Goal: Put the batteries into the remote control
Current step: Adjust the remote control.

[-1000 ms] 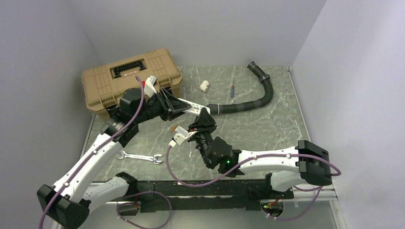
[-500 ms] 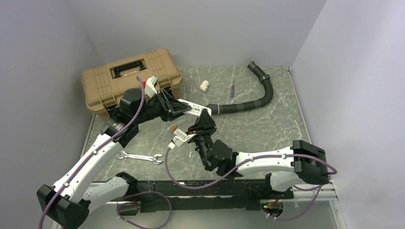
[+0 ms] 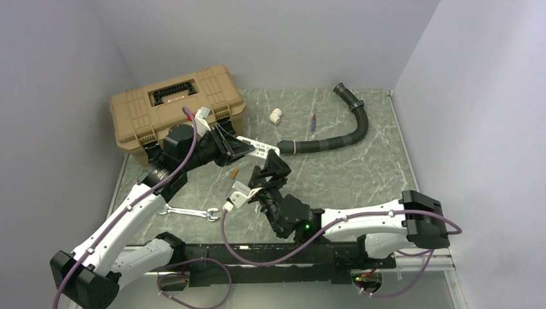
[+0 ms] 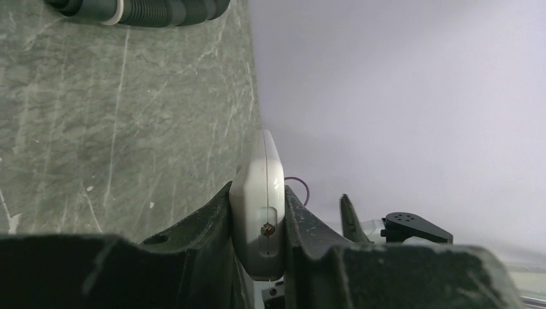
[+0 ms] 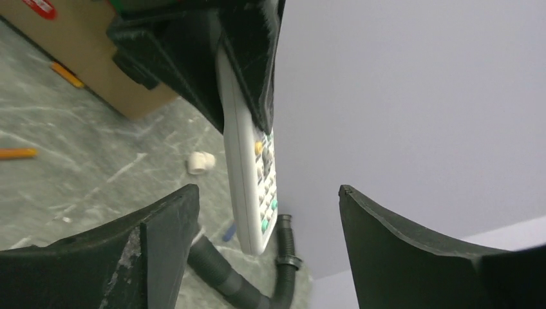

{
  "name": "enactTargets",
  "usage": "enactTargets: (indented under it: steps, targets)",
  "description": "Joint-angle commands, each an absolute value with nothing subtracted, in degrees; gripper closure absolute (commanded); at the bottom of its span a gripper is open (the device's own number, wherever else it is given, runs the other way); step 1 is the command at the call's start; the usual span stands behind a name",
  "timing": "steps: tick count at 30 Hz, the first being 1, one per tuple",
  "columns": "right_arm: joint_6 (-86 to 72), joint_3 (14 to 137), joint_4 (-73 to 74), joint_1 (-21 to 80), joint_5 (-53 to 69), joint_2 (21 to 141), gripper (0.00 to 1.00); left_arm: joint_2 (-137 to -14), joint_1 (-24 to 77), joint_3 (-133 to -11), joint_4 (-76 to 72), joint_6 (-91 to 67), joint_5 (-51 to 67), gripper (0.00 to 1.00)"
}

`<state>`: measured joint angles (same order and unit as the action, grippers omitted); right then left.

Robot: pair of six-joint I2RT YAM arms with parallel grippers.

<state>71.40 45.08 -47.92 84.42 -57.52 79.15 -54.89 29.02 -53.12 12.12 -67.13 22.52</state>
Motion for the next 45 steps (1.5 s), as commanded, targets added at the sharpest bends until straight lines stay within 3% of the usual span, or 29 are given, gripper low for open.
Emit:
enactTargets:
  steps: [1, 11, 18, 24, 38, 45]
  targets:
    - [52.7, 51.7, -29.9, 85.3, -53.3, 73.6, 0.17, -54.4, 29.0, -52.8, 10.2, -64.9, 20.9, 1.0]
    - [19.0, 62.9, 9.1, 81.8, -24.7, 58.3, 0.11, -53.6, 27.3, -52.5, 10.0, -55.7, 24.5, 1.0]
    - [12.8, 64.0, 18.2, 72.9, -7.3, 50.4, 0.11, -54.2, 26.4, -52.9, 5.5, -51.9, 36.4, 1.0]
    - [10.2, 64.1, 20.7, 65.2, 4.3, 51.1, 0.11, -54.8, 26.3, -53.2, 4.8, -50.2, 41.3, 1.0]
    - [9.0, 61.5, 17.0, 59.4, 10.3, 51.2, 0.11, -54.5, 26.4, -53.8, 7.0, -47.5, 42.1, 1.0]
    - [9.7, 61.0, 16.3, 59.1, 7.0, 51.8, 0.1, -55.3, 26.3, -55.2, 10.8, -49.7, 39.2, 1.0]
